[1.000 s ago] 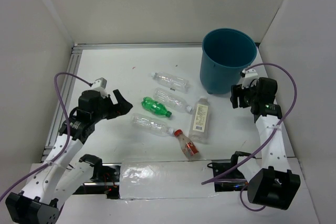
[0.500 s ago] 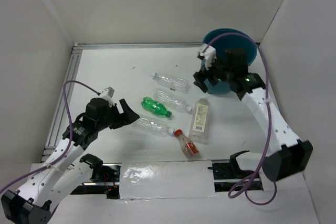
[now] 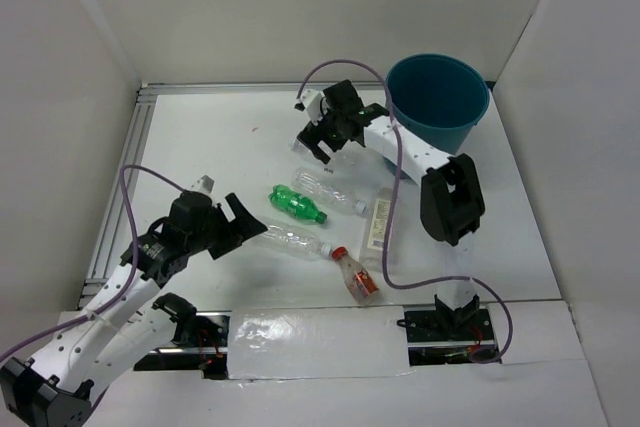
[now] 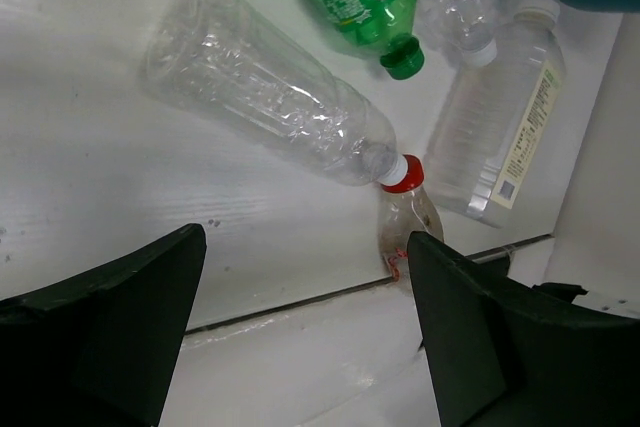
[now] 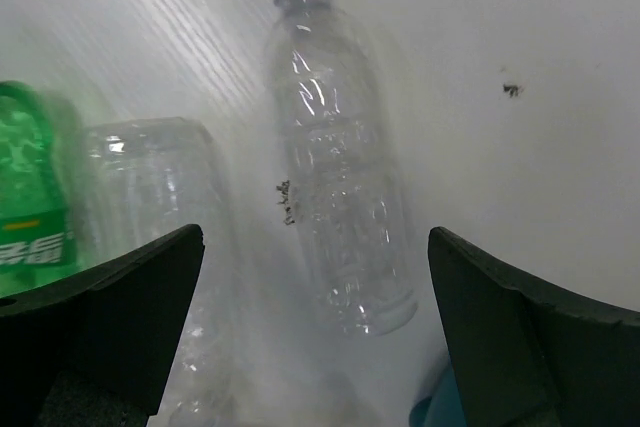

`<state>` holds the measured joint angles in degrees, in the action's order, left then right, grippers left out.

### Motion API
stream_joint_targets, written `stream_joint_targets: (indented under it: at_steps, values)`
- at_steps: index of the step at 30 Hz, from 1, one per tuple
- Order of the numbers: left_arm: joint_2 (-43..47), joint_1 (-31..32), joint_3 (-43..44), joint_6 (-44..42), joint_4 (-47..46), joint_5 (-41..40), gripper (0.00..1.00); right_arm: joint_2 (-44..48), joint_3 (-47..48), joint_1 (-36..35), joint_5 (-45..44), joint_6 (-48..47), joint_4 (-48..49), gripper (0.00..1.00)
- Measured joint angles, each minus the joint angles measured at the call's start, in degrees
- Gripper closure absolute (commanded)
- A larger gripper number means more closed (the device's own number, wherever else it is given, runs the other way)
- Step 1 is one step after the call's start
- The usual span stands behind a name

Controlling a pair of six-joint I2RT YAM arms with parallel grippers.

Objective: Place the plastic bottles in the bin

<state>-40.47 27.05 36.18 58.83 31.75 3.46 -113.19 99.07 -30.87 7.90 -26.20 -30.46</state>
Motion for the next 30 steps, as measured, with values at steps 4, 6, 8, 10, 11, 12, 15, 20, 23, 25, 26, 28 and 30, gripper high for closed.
stream_joint_targets:
  at_steps: [4,6,8,10,11,12,15,20,23,25,26,28,30]
  values:
    - [-0.81,0.37,0.0,4.37,2.75,-0.83,0.06,-7.89,2.95,1.4,-0.92,0.22,-1.05,0.0]
    - [-1.81,0.5,0.0,6.03,3.39,-0.83,0.04,-10.67,3.76,2.01,-1.14,0.17,-0.98,0.0]
    - [-3.04,0.61,0.0,7.43,3.39,-0.83,0.04,-12.61,3.82,2.51,-1.38,0.09,-1.09,0.0]
    - [-4.13,0.85,0.0,8.22,3.1,-0.79,0.04,-14.36,4.76,2.95,-1.68,-0.31,-1.14,0.0]
    - [-4.66,1.09,0.0,8.92,2.75,-0.7,0.04,-15.39,5.42,3.15,-1.62,-0.52,-1.07,0.02]
    - [-5.18,1.29,0.0,9.18,2.32,-0.7,0.04,-16.31,6.03,3.3,-1.51,-0.76,-1.05,0.04]
    - [-7.17,2.21,0.0,10.23,0.66,-0.61,0.04,-19.02,7.65,4.04,0.35,-1.81,-1.03,0.2]
    - [-11.04,4.85,0.0,11.98,-1.22,-0.66,0.04,-18.99,8.22,4.52,4.15,-4.13,-1.79,0.45]
    - [-13.55,7.08,0.0,13.92,-2.75,-0.63,0.04,-18.23,8.26,4.63,6.58,-5.18,-2.71,0.52]
    - [-15.78,8.85,0.09,15.61,-3.52,-0.66,0.04,-17.03,8.31,4.59,8.94,-5.51,-4.5,0.57]
    - [-17.05,9.68,0.33,16.59,-3.56,-0.7,0.04,-15.93,8.61,4.57,10.36,-5.68,-5.7,0.57]
    - [-19.85,11.19,1.16,18.27,-3.76,-0.68,0.04,-13.18,9.88,4.57,14.08,-5.92,-7.98,0.6]
    - [-22.47,12.22,2.43,20.83,-3.93,-0.7,0.03,-9.4,11.67,4.59,18.16,-5.57,-8.92,0.6]
